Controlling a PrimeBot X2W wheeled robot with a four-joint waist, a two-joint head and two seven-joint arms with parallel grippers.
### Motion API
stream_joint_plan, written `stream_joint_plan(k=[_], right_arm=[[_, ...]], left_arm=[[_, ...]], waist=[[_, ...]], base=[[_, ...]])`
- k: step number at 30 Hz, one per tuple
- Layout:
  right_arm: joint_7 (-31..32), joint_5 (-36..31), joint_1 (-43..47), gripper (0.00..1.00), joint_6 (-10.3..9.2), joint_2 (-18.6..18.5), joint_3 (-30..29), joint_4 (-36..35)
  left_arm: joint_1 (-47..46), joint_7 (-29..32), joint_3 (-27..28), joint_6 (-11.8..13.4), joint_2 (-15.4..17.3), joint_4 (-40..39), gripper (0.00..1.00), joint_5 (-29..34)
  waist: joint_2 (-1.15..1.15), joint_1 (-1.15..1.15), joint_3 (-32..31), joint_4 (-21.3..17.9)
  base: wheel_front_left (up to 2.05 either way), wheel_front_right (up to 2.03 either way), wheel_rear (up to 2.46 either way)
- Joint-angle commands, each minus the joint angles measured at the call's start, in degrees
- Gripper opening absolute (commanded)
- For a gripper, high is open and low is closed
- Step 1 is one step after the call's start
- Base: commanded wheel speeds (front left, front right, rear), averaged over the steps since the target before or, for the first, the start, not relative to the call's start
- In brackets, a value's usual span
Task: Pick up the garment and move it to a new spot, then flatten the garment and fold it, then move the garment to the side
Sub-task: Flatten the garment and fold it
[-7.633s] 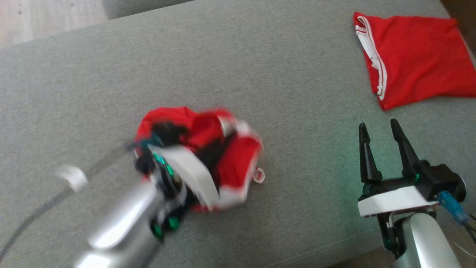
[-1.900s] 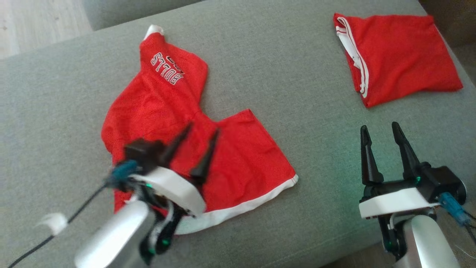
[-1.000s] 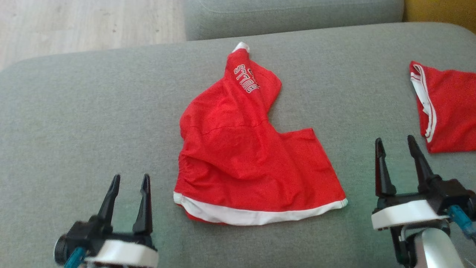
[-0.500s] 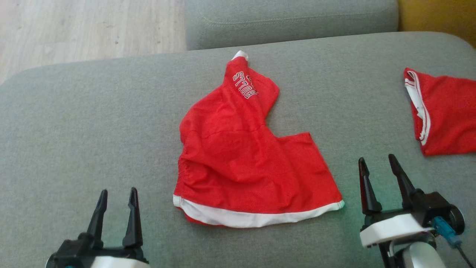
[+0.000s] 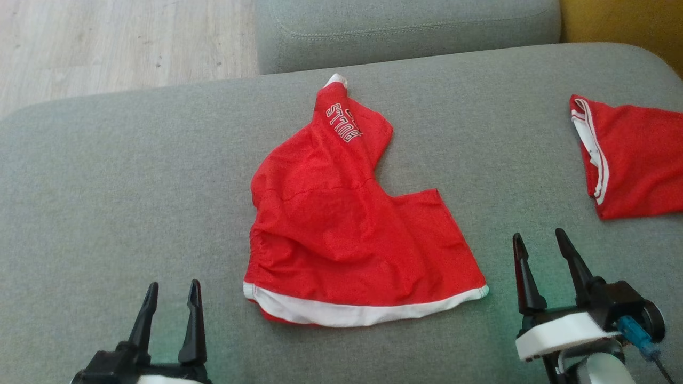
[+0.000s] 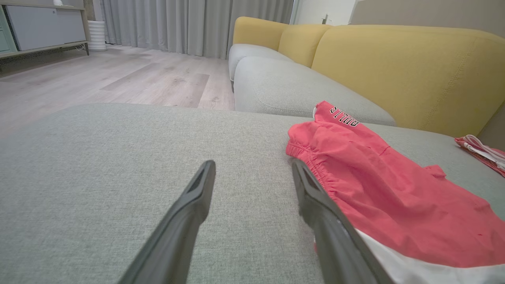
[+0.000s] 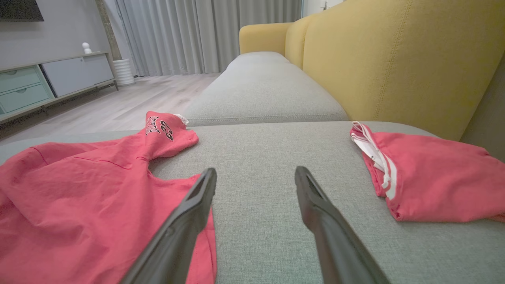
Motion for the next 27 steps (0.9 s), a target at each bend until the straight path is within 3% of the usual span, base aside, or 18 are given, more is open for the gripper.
stream_joint_plan(k=[1, 8, 12, 20, 27], right_arm=[[-0.4, 0.6, -1.4, 1.00, 0.42, -0.3, 1.4, -1.6], [-0.4, 0.8, -1.6, 1.00, 0.42, -0.3, 1.7, -1.9], [-0.4, 2.3, -2.2, 1.00, 0.42, -0.3, 2.8, -2.4], [8.2, -0.4, -2.4, 1.00, 0.42, -0.3, 10.2, -1.8], [17.0, -2.0, -0.6, 1.00, 0.42, -0.3, 11.6, -1.5]], left_arm=[[-2.0, -0.6, 2.4, -0.2, 0.1, -1.4, 1.00, 0.3], [-3.0, -0.6, 1.7, -0.3, 0.4, -1.7, 1.00, 1.1], [-3.7, -0.6, -1.5, -0.4, 1.8, -2.5, 1.00, -0.6], [-6.1, 7.3, -14.0, -0.4, 10.7, -3.1, 1.00, -8.3], [-7.2, 14.5, -19.1, -0.4, 17.4, -7.7, 1.00, -15.0]], waist=[[0.00, 0.00, 0.0, 0.0], [0.00, 0.00, 0.3, -0.1], [0.00, 0.00, 0.9, -0.5], [0.00, 0.00, 3.3, -0.9], [0.00, 0.00, 5.7, -1.5]], base=[[0.00, 0.00, 0.00], [0.00, 0.00, 0.00], [0.00, 0.00, 0.00], [0.00, 0.00, 0.00], [0.00, 0.00, 0.00]])
